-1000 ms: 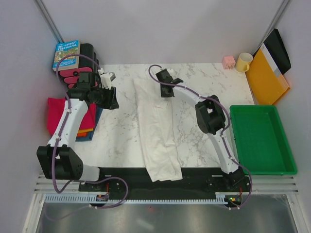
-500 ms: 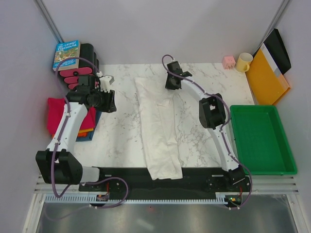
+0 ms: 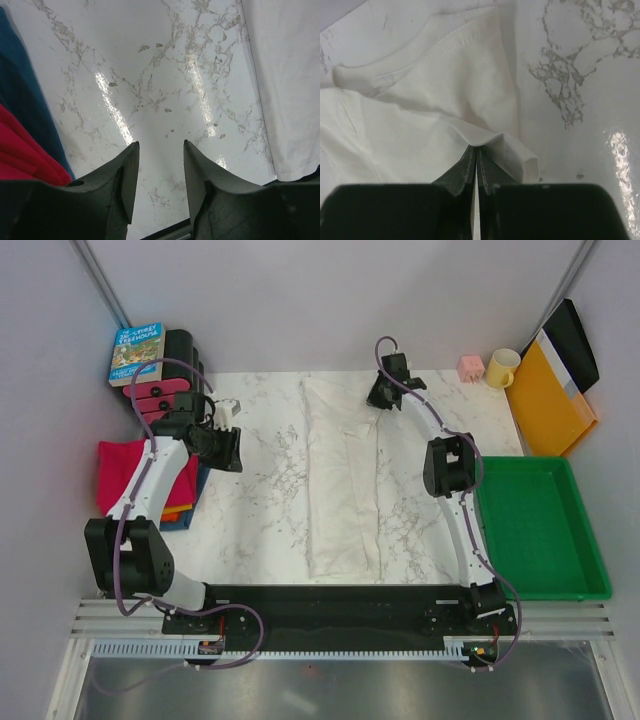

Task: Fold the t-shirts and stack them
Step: Rotate the tshirt 90 degrees, then grab the bottom of the folded rectangular tshirt with both arms

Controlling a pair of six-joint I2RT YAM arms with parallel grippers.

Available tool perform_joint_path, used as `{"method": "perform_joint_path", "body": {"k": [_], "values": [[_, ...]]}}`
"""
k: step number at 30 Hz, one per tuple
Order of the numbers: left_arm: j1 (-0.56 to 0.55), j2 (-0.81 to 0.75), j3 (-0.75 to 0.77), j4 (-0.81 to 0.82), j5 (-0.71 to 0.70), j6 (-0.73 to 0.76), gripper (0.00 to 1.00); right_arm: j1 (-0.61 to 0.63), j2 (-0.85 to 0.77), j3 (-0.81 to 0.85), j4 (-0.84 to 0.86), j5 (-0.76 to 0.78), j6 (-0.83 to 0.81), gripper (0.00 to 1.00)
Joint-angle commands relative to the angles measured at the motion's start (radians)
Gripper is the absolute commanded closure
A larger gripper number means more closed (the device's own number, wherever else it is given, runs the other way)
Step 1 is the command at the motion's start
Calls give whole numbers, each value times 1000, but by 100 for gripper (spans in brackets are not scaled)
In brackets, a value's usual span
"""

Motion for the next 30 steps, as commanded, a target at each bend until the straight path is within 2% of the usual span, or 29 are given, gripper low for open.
{"method": "perform_joint_path", "body": {"k": [1, 4, 6, 7, 8, 9, 10, 11, 13, 17, 18, 19, 22, 23, 25, 26, 30], "values": [[3, 40, 65, 9, -14, 13, 52, -23, 58, 32, 41, -16, 23, 90], [3, 69, 82, 24, -15, 7, 52, -19, 19, -19, 98, -29, 5, 83], [3, 69, 93, 44, -1, 4, 50, 2, -116, -113, 179, 2, -36, 76], [1, 63, 94, 52, 5, 2, 50, 13, -182, -241, 214, 81, -52, 70], [3, 43, 93, 60, 19, -5, 48, 26, -324, -312, 291, 114, -69, 66], [1, 31, 88, 79, 34, -5, 47, 51, -398, -381, 326, 150, -101, 62], [1, 17, 84, 86, 49, -7, 46, 67, -466, -491, 343, 193, -118, 54], [1, 8, 70, 92, 80, -10, 44, 82, -580, -527, 336, 250, -133, 50], [0, -15, 52, 98, 117, -15, 43, 127, -693, -649, 321, 307, -158, 42], [-5, -47, -39, 103, 181, -13, 44, 220, -1029, -926, 268, 465, -185, 39], [-6, -68, -57, 104, 189, -10, 44, 257, -1081, -1040, 261, 477, -186, 39], [-7, -81, -74, 103, 198, 1, 44, 276, -1179, -1094, 221, 490, -148, 39], [-13, -151, -143, 103, 210, 28, 44, 363, -1335, -1306, 167, 493, -66, 42], [-14, -176, -175, 101, 207, 33, 43, 441, -1366, -1351, 144, 522, -37, 42], [-17, -254, -227, 101, 220, 33, 43, 521, -1444, -1492, 121, 602, 17, 43], [-22, -279, -247, 106, 226, 34, 43, 608, -1459, -1565, 103, 643, 91, 44], [-51, -369, -341, 156, 205, 12, 43, 785, -1471, -1666, 2, 813, 279, 45]]}}
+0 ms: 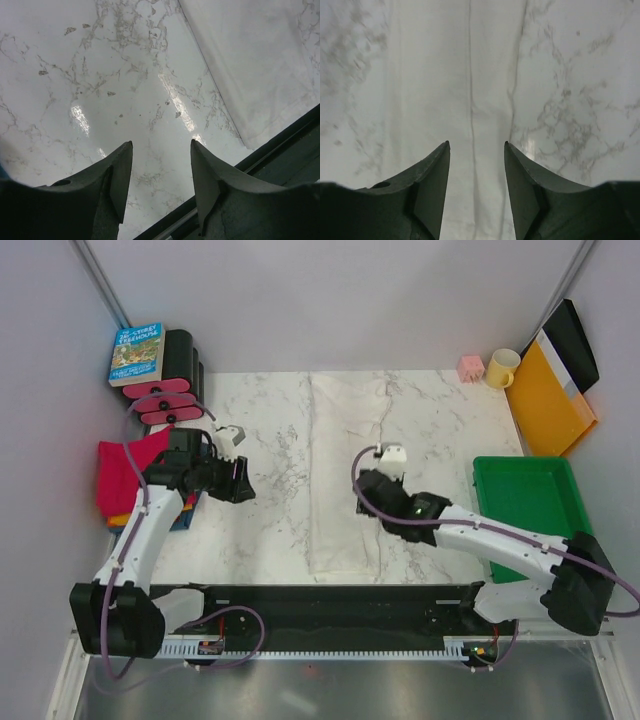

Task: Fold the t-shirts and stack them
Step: Grab the bottom of the folded rectangular tshirt with both arms

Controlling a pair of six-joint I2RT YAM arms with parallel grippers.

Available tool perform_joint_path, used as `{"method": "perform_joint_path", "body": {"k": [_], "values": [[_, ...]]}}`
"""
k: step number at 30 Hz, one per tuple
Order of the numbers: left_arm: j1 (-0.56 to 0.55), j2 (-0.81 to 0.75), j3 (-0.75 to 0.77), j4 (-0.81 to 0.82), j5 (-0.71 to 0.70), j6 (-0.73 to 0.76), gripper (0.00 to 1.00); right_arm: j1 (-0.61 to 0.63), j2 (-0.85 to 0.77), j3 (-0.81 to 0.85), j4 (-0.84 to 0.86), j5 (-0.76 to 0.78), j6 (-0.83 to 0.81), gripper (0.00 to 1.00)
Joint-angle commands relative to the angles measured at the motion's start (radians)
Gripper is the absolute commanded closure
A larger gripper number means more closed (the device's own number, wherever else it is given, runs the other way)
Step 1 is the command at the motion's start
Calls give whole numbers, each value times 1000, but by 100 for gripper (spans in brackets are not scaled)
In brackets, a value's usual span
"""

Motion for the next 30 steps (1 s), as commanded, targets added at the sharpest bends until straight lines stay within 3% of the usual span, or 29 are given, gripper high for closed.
{"method": "perform_joint_path", "body": {"k": [1, 5, 6, 7, 8, 11, 15, 20, 23, 24, 28, 29, 30], "values": [[-29, -103, -76, 72, 8, 3, 42, 178, 16, -86, -190, 246, 264, 46], [-31, -143, -95, 126, -66, -40, 41, 406, 41, -11, -325, 453, 456, 46], [-31, -151, -95, 133, -99, -52, 41, 442, 56, 18, -425, 498, 493, 46], [-29, -163, -101, 149, -132, -64, 40, 483, 65, 48, -481, 627, 533, 46], [-22, -195, -112, 213, -165, -78, 39, 564, 76, 107, -541, 686, 623, 45], [41, -297, -220, 407, -273, -90, 34, 663, 141, 230, -745, 841, 671, 42], [104, -271, -358, 755, -357, -54, 19, 717, 271, 364, -1055, 941, 801, 39], [273, -154, -552, 1190, -100, -123, 17, 758, 286, 396, -1055, 961, 783, 37], [265, -44, -670, 1519, 35, -172, 14, 769, 270, 411, -1054, 972, 780, 37], [256, 23, -702, 1598, 48, -199, 1, 769, 262, 417, -1054, 987, 779, 36], [190, 171, -753, 1809, 14, -204, 0, 767, 228, 428, -1054, 1044, 768, 32], [173, 197, -774, 1954, 18, -183, 0, 767, 210, 427, -1054, 1055, 768, 31], [152, 211, -797, 1957, -24, -151, 0, 766, 201, 422, -1054, 1066, 769, 29]]}}
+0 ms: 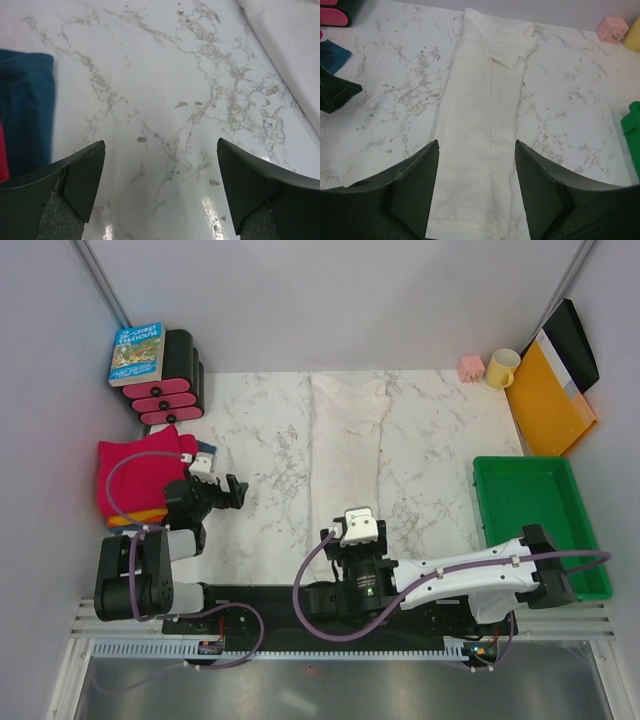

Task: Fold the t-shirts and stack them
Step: Grab the bottom of the folded rectangular tshirt with both arms

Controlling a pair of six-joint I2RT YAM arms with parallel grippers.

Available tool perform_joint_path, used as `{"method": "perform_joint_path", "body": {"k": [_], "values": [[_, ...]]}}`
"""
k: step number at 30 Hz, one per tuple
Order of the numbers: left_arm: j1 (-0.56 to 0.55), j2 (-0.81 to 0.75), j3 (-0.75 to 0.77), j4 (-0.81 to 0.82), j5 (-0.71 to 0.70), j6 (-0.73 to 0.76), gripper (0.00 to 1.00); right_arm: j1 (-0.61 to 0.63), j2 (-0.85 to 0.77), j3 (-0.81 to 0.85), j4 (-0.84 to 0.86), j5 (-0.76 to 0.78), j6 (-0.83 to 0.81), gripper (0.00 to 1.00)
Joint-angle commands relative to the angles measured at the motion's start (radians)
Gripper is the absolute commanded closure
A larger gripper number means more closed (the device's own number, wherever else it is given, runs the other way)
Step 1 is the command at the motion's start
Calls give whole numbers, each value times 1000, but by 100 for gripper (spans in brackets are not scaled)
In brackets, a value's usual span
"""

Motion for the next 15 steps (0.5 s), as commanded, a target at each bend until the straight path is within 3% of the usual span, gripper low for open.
{"method": "perform_joint_path", "body": {"k": [1, 4, 8, 15], "values": [[-94, 35, -38, 364, -19, 33, 0, -8, -82, 23, -139, 227, 24, 27], [-139, 61, -21, 319, -96, 70, 0, -54, -120, -2, -141, 226, 41, 24], [-140, 82, -151, 599, -70, 87, 0, -155, -201, -55, -139, 256, 95, 23], [-137, 84, -81, 452, -90, 69, 0, -462, -249, -103, -139, 332, 110, 12]]}}
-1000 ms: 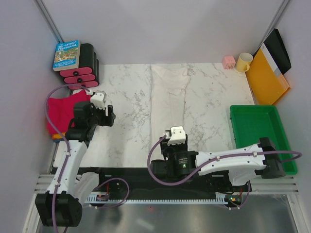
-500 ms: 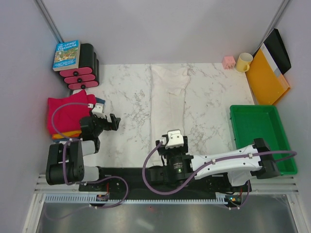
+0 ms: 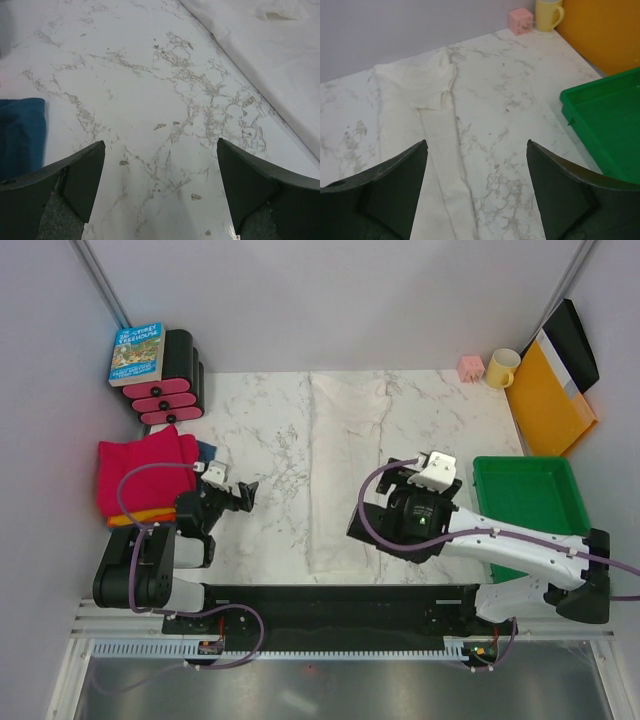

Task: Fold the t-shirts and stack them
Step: Grab the bottom of the folded rectangular tshirt with both arms

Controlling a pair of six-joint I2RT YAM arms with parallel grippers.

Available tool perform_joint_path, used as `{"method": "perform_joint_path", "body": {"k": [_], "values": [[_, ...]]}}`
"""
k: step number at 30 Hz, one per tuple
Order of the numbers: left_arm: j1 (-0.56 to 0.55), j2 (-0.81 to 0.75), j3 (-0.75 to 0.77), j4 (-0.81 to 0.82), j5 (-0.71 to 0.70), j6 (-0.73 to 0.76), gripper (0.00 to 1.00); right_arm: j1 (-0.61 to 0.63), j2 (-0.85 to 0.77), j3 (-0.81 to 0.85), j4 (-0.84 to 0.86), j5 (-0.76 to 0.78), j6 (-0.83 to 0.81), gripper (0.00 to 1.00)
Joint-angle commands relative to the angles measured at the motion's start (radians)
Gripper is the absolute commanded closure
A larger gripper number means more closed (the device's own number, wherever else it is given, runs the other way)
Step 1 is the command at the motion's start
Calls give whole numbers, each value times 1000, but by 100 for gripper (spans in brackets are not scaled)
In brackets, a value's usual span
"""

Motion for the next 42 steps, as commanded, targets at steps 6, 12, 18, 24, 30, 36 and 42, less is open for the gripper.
{"method": "perform_joint_path", "body": {"k": [6, 12, 18, 24, 30, 36, 42], "values": [[14, 17, 79, 6, -21, 12, 0, -206, 173, 95, -127, 315, -173, 2], [16, 18, 79, 9, -21, 12, 0, -183, 297, 232, -129, 309, -223, 2], [14, 18, 79, 7, -23, 10, 0, -180, 236, 381, -126, 289, -248, 2], [14, 18, 79, 10, -21, 10, 0, -413, 263, 497, -87, 321, -605, 2], [14, 18, 81, 9, -21, 10, 0, -498, 4, 245, 888, -175, -1340, 2], [16, 17, 79, 9, -20, 9, 0, -757, -172, 88, 1107, -815, -1368, 2], [16, 18, 79, 7, -21, 10, 0, -807, -103, 34, 1245, -855, -1472, 2]]}}
